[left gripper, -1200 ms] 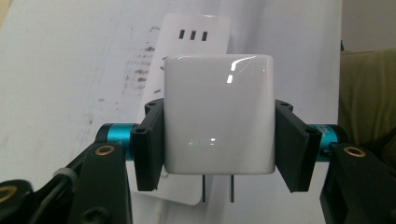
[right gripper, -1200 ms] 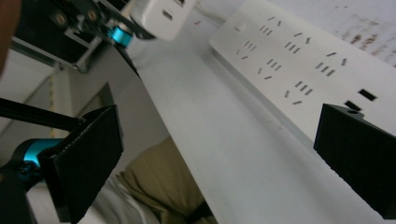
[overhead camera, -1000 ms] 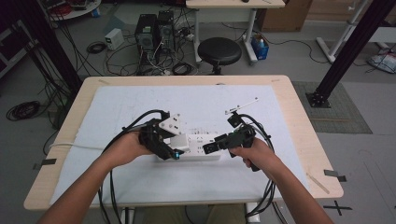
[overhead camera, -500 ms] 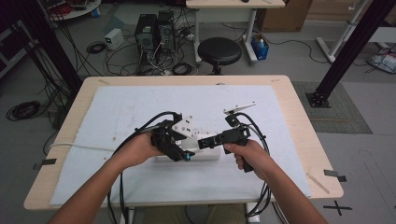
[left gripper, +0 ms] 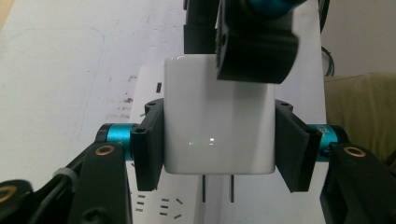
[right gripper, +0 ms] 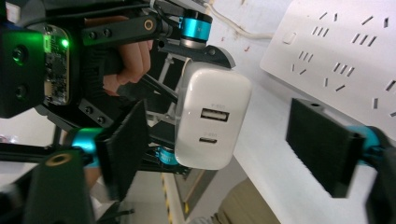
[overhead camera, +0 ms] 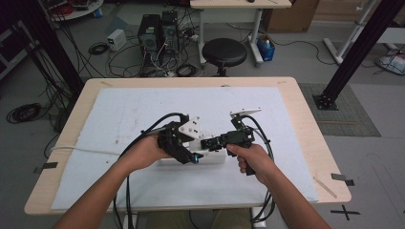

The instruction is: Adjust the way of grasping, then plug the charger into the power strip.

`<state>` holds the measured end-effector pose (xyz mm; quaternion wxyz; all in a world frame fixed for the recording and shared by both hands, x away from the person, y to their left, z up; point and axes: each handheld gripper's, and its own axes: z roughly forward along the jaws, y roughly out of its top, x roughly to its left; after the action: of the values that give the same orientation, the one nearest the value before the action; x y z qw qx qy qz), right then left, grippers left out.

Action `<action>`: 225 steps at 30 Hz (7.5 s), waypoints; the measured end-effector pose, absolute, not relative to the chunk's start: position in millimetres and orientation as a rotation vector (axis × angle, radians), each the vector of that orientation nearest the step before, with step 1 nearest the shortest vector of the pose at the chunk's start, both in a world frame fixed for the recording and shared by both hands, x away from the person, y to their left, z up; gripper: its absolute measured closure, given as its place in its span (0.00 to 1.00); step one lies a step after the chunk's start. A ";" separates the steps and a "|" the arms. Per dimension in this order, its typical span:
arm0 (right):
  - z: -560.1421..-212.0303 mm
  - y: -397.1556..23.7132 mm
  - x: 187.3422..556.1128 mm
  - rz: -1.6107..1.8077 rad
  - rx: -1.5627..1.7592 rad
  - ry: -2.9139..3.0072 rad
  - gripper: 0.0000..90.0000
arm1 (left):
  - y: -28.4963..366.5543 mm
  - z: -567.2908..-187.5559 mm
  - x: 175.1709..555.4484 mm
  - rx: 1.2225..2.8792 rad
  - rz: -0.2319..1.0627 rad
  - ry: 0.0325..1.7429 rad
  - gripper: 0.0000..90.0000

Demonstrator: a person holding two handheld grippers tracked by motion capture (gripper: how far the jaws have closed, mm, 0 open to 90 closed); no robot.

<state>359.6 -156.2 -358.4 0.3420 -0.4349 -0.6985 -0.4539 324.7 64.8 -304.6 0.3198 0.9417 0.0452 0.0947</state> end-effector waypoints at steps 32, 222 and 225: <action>-376.6 -151.9 367.0 -1.166 -1.103 -1.682 0.68 | 56.3 -312.0 322.0 2.502 0.349 0.068 0.47; -369.2 -31.0 418.0 0.074 -0.032 -3.233 0.69 | 228.1 -359.0 382.4 2.711 0.333 0.708 0.22; -369.2 -33.9 418.8 0.049 -0.043 -3.230 0.69 | 228.3 -359.8 383.1 2.705 0.329 0.714 0.22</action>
<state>418.8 -33.9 -369.2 -0.0446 -0.0133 -0.9988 0.0151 383.1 228.3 -359.8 0.1615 0.9477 0.2500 0.1152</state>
